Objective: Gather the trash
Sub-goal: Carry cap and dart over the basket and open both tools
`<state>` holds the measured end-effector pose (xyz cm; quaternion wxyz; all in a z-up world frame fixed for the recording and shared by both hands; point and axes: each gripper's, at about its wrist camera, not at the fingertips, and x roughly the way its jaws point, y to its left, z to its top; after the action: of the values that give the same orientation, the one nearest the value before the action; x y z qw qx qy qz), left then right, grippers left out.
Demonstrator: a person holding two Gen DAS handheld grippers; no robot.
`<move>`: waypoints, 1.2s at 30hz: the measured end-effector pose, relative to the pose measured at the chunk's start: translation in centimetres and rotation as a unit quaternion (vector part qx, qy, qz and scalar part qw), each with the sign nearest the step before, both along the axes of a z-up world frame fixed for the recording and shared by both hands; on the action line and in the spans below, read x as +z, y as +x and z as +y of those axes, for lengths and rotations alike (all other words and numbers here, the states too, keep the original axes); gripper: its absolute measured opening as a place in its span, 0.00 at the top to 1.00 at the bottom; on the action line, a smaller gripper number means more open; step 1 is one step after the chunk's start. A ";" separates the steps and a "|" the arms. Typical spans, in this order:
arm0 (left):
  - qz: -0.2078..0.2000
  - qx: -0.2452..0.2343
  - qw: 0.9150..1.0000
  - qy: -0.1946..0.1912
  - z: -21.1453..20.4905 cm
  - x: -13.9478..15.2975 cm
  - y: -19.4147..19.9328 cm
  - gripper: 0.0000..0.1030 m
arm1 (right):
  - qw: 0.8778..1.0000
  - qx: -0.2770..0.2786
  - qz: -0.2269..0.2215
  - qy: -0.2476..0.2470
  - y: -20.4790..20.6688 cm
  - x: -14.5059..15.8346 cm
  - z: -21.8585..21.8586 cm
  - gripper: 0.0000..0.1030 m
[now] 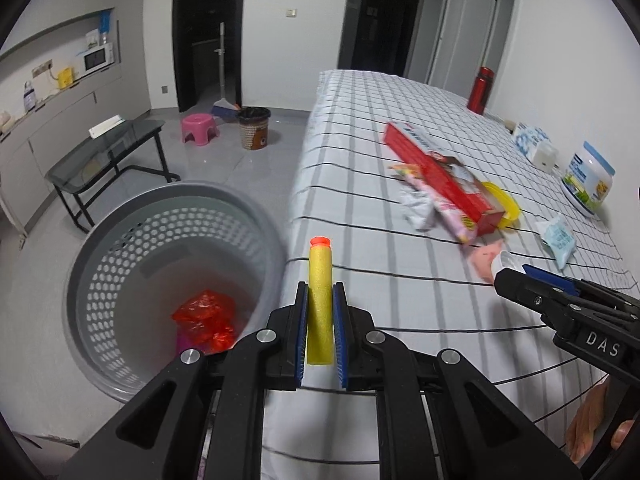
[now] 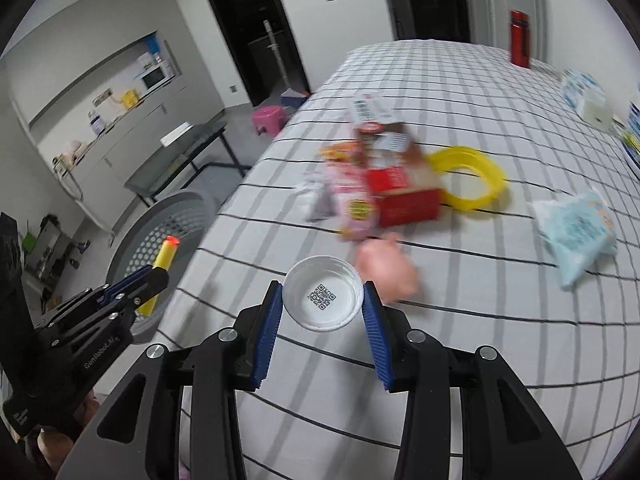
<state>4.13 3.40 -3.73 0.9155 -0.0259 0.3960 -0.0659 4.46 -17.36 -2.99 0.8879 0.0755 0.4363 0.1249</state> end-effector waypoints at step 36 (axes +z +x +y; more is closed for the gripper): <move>0.050 0.111 0.993 -0.004 15.8 -4.0 3.7 0.88 | 0.984 0.169 0.049 -0.021 9.3 -3.6 21.0 0.62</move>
<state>7.85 19.17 -7.74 0.8963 -0.0769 0.4352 0.0362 13.74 3.64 -6.63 0.8330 -0.0125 0.4881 0.2603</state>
